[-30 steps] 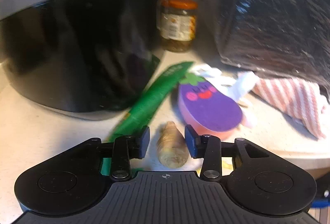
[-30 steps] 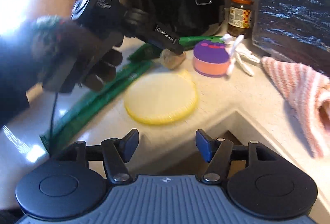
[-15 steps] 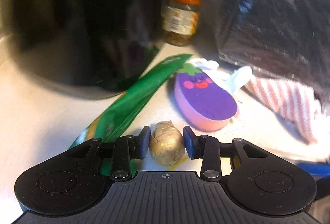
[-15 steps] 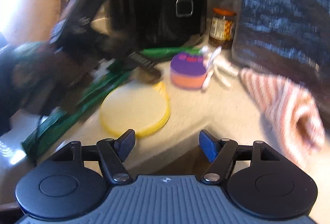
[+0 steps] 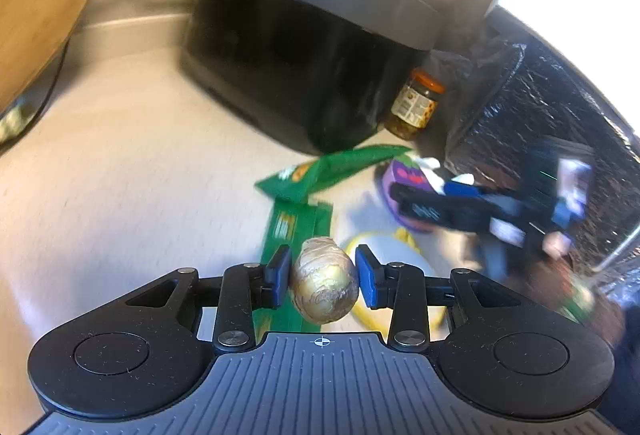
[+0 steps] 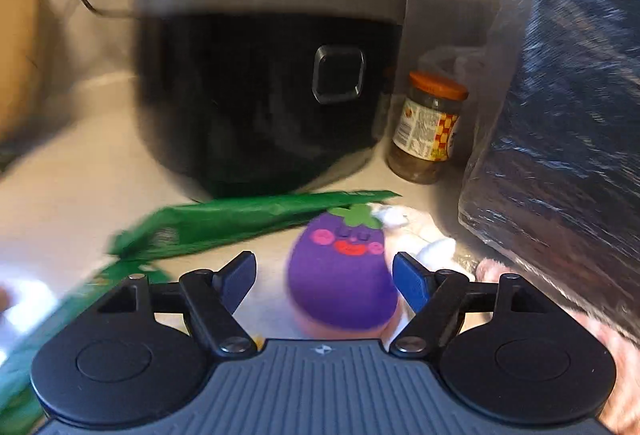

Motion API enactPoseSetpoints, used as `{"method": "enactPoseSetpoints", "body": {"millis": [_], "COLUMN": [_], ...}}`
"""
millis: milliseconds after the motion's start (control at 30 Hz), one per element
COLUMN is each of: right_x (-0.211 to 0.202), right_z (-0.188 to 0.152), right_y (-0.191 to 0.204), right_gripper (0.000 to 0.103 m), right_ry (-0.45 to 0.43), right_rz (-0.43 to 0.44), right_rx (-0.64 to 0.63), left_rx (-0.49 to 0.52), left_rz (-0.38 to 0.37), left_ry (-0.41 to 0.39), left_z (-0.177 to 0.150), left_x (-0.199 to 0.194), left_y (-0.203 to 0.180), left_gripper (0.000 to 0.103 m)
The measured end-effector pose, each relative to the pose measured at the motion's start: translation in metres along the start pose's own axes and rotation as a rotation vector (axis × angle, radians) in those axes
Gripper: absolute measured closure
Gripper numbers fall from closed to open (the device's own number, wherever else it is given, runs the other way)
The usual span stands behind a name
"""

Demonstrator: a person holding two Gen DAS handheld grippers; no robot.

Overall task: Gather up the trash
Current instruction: 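Grasp the purple eggplant sponge with the right gripper while the left holds the ginger, then lower ginger and eggplant sponge into the bin and open both grippers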

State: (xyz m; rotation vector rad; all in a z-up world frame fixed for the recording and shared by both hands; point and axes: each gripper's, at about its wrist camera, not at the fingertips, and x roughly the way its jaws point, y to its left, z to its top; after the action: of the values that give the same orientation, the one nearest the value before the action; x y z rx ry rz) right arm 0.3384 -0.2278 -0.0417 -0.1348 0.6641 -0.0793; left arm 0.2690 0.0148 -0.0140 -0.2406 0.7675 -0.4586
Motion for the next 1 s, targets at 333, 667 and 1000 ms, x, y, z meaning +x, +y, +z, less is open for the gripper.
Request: {"method": "enactPoseSetpoints", "body": {"millis": [333, 667, 1000], "right_x": [-0.095, -0.197, -0.256], "right_z": [-0.015, -0.1, -0.251], "right_y": [0.008, -0.049, -0.122], "right_gripper": [0.035, 0.034, 0.034], "right_ry": [-0.109, -0.069, 0.11], "right_rz": [0.36, 0.286, 0.098], "right_rx": [0.02, 0.085, 0.126], "left_rx": [-0.045, 0.082, 0.236], "left_rz": [0.017, -0.071, -0.065], "left_ry": [0.022, 0.163, 0.448], "left_z": [-0.033, -0.087, -0.191], "left_x": [-0.029, -0.015, 0.019], "left_y": [0.007, -0.076, -0.176], "left_gripper": [0.063, 0.063, 0.063]}}
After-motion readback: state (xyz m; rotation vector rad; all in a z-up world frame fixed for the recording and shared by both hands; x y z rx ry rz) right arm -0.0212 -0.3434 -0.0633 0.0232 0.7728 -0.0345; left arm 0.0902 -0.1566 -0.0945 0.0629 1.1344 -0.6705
